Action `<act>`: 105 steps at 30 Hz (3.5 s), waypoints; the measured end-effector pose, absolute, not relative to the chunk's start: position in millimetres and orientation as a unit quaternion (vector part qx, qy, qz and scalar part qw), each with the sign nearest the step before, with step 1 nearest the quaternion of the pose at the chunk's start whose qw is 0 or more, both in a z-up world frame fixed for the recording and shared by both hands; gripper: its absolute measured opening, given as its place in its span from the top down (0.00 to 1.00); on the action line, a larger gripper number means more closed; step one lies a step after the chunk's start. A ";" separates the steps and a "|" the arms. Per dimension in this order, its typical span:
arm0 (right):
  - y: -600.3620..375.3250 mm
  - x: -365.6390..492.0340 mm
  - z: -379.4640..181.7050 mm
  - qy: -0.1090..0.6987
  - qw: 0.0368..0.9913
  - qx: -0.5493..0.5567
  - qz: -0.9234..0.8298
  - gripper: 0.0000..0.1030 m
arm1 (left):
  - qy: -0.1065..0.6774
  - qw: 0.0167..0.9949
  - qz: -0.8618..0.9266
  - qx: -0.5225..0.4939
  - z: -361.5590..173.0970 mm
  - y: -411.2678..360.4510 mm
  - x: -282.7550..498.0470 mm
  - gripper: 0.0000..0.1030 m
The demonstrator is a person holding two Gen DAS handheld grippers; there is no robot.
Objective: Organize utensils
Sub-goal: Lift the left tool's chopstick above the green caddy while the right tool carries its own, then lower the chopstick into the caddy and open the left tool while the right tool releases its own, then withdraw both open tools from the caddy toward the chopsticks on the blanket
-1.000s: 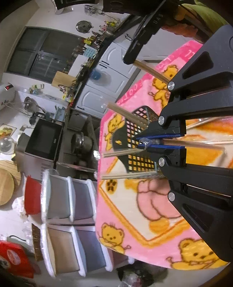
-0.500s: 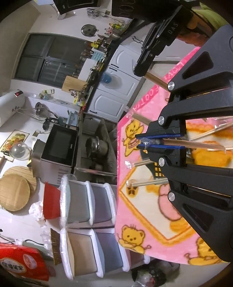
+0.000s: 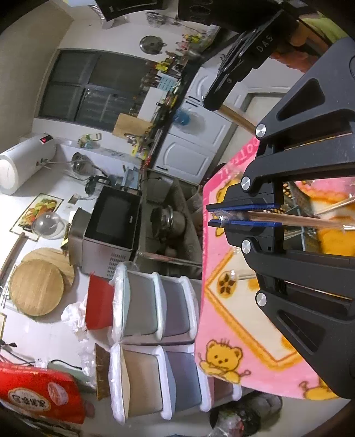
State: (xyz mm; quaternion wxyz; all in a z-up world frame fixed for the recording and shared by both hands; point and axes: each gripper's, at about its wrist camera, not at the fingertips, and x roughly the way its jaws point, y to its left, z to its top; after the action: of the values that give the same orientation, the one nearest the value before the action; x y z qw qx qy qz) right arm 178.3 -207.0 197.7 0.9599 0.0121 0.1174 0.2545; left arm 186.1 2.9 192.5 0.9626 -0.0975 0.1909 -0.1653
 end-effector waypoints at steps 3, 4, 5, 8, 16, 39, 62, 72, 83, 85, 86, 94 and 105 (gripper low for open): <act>-205.8 181.9 205.1 0.105 0.963 0.008 0.249 0.96 | 0.182 0.965 -0.161 -0.102 202.0 5.1 189.9 0.97; -205.3 183.3 207.5 0.102 0.964 0.007 0.247 0.96 | 0.176 0.966 -0.158 -0.104 206.1 6.2 191.0 0.97; -204.7 184.6 210.5 0.098 0.964 0.007 0.246 0.96 | 0.171 0.967 -0.156 -0.104 210.0 7.1 192.2 0.97; -204.1 187.9 216.9 0.088 0.967 0.004 0.240 0.96 | 0.159 0.970 -0.149 -0.110 219.2 10.8 196.2 0.97; -207.2 197.7 230.3 0.062 0.972 0.010 0.227 0.96 | 0.132 0.979 -0.117 -0.102 229.1 10.7 205.6 0.97; -212.5 249.7 176.1 0.097 0.973 0.040 0.206 0.95 | 0.171 0.976 -0.086 -0.106 167.3 5.4 250.8 0.97; -194.8 274.6 120.7 0.153 0.969 0.036 0.192 0.95 | 0.214 0.970 -0.078 -0.086 113.2 -3.2 269.3 0.97; -198.2 270.5 108.3 0.170 0.968 0.037 0.181 0.77 | 0.225 0.968 -0.079 -0.084 101.6 -3.8 268.5 0.97; -207.1 255.2 100.8 0.181 0.968 0.030 0.170 0.54 | 0.240 0.964 -0.077 -0.088 92.7 -0.8 263.3 0.85; -208.6 252.5 99.8 0.184 0.968 0.028 0.169 0.52 | 0.241 0.963 -0.078 -0.089 92.7 0.3 261.0 0.80; -209.1 251.2 99.3 0.185 0.968 0.027 0.169 0.51 | 0.241 0.963 -0.078 -0.090 92.7 0.7 260.0 0.77; -213.8 242.4 98.7 0.194 0.967 0.026 0.163 0.46 | 0.242 0.962 -0.079 -0.101 92.6 7.1 253.6 0.50; -219.3 231.9 100.2 0.197 0.968 0.017 0.156 0.34 | 0.239 0.961 -0.072 -0.115 93.7 19.6 235.1 0.11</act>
State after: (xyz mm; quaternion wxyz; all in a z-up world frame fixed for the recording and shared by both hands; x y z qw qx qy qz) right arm 231.9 -219.3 100.2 0.9677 0.0172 0.1971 0.1561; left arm 235.1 19.6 93.7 0.9614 -0.1147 0.2395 -0.0722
